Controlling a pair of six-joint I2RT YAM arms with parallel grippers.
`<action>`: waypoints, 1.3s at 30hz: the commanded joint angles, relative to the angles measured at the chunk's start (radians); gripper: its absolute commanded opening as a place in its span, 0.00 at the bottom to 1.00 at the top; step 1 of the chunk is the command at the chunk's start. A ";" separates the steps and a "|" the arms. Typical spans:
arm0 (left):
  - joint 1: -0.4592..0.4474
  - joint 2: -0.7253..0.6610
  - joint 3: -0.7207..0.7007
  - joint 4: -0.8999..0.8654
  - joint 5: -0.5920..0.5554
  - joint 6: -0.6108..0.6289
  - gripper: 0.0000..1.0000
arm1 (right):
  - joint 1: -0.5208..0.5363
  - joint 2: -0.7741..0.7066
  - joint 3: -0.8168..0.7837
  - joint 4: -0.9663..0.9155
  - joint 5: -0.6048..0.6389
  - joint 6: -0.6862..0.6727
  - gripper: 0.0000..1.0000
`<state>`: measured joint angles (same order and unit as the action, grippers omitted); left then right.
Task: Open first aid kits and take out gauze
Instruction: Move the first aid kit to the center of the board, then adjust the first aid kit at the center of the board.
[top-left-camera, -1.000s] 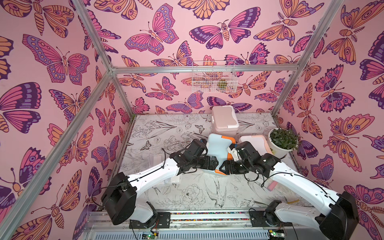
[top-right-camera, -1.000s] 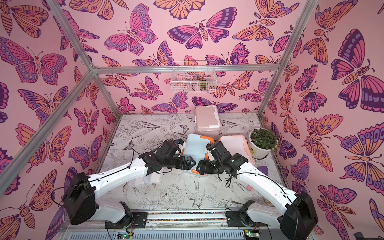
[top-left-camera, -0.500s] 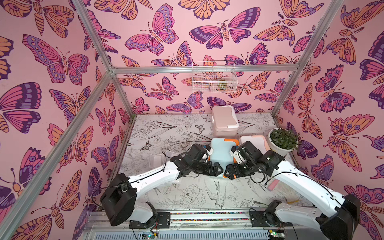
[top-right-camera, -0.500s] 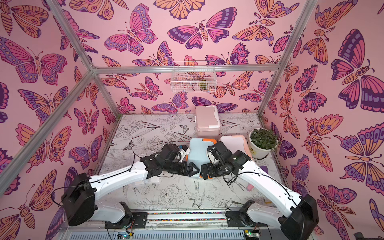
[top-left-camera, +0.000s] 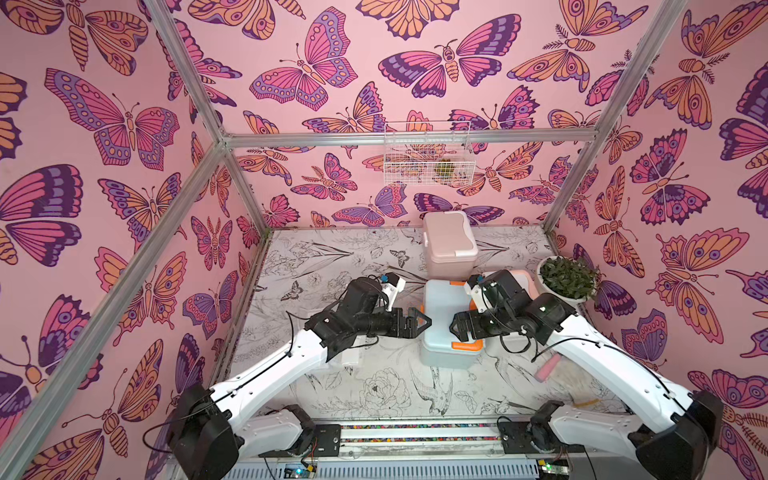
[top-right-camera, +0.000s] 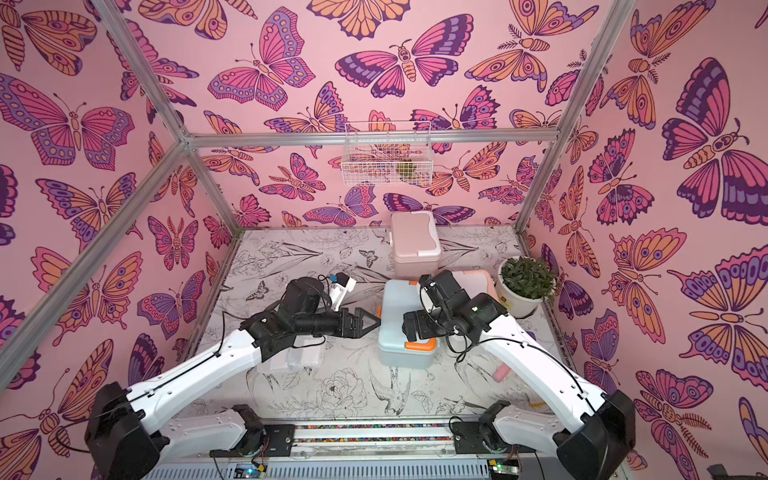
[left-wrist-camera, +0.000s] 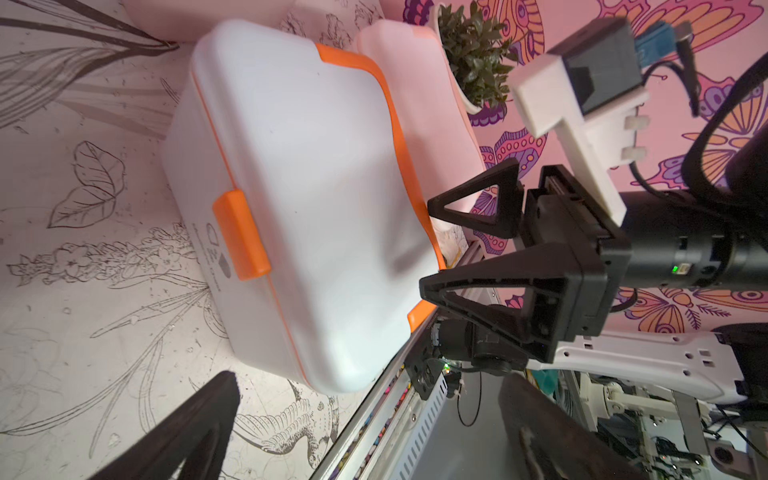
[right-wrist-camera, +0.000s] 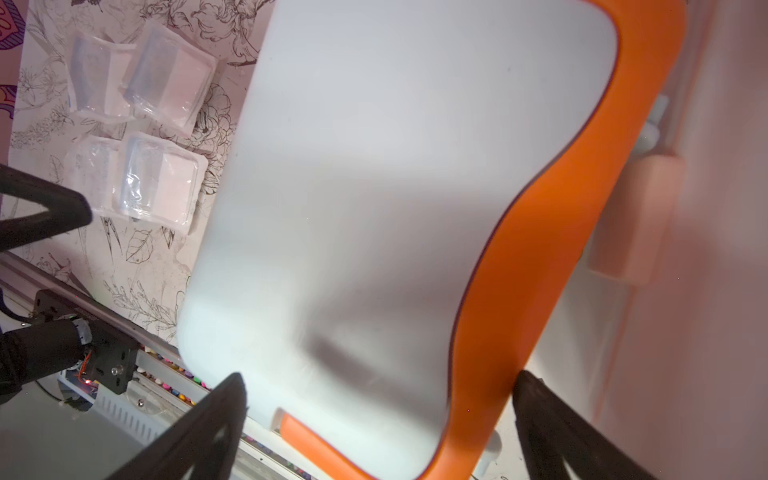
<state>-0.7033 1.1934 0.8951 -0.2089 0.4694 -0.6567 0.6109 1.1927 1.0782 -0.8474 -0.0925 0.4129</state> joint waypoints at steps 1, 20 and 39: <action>0.019 0.021 -0.021 0.020 -0.028 0.027 1.00 | -0.019 0.036 0.039 0.031 0.037 -0.013 0.99; -0.101 0.236 -0.084 0.398 0.054 -0.172 1.00 | -0.007 0.233 0.129 0.036 -0.067 -0.053 0.97; 0.026 -0.088 -0.334 0.355 -0.002 -0.228 1.00 | 0.088 -0.048 0.020 -0.031 0.097 0.024 0.98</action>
<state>-0.7177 1.1236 0.5964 0.1505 0.4377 -0.8841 0.6949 1.1633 1.0428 -0.8436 -0.0441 0.4442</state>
